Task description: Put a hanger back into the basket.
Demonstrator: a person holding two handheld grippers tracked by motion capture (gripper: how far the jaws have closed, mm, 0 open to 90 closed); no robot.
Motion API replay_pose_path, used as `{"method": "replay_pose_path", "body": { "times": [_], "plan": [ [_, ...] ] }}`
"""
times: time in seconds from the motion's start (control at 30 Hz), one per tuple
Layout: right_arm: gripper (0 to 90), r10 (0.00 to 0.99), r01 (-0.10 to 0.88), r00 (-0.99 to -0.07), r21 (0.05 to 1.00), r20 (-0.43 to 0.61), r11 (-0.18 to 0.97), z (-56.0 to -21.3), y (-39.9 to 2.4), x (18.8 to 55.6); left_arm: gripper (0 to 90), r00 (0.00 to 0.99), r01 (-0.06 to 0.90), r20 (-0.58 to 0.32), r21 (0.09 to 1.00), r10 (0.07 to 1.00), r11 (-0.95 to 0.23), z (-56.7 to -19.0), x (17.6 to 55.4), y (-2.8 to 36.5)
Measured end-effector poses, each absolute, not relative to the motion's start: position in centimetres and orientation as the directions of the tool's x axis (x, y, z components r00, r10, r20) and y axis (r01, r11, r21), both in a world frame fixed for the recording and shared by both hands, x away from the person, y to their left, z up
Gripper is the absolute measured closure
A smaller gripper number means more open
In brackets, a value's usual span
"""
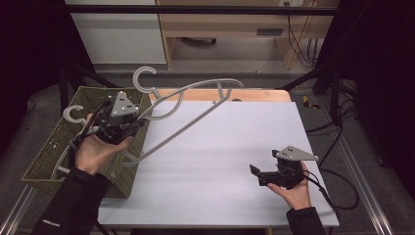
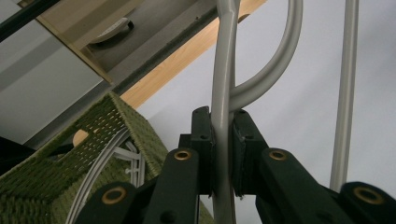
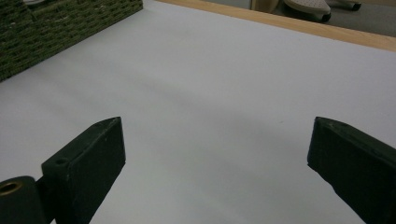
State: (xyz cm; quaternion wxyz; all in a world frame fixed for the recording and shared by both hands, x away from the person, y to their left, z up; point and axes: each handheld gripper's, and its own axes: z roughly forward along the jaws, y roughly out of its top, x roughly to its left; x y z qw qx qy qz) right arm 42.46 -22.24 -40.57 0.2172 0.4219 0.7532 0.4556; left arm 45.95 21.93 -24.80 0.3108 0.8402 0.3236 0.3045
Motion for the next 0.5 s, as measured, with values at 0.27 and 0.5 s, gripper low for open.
{"method": "replay_pose_path", "body": {
  "times": [0.27, 0.5],
  "plan": [
    [4.0, 0.841, 0.440, -0.538, 0.871, 0.060, 0.219, -40.8, -22.3, 42.5, 81.5, 0.559, 0.378, 0.302, 0.736, 0.772, -0.561, -24.2, 46.3, 25.2],
    [3.8, 0.838, 0.432, -0.543, 0.875, 0.059, 0.218, -40.7, -22.3, 42.4, 81.5, 0.512, 0.409, 0.304, 0.737, 0.804, -0.539, -23.7, 46.7, 28.0]
  ]
}}
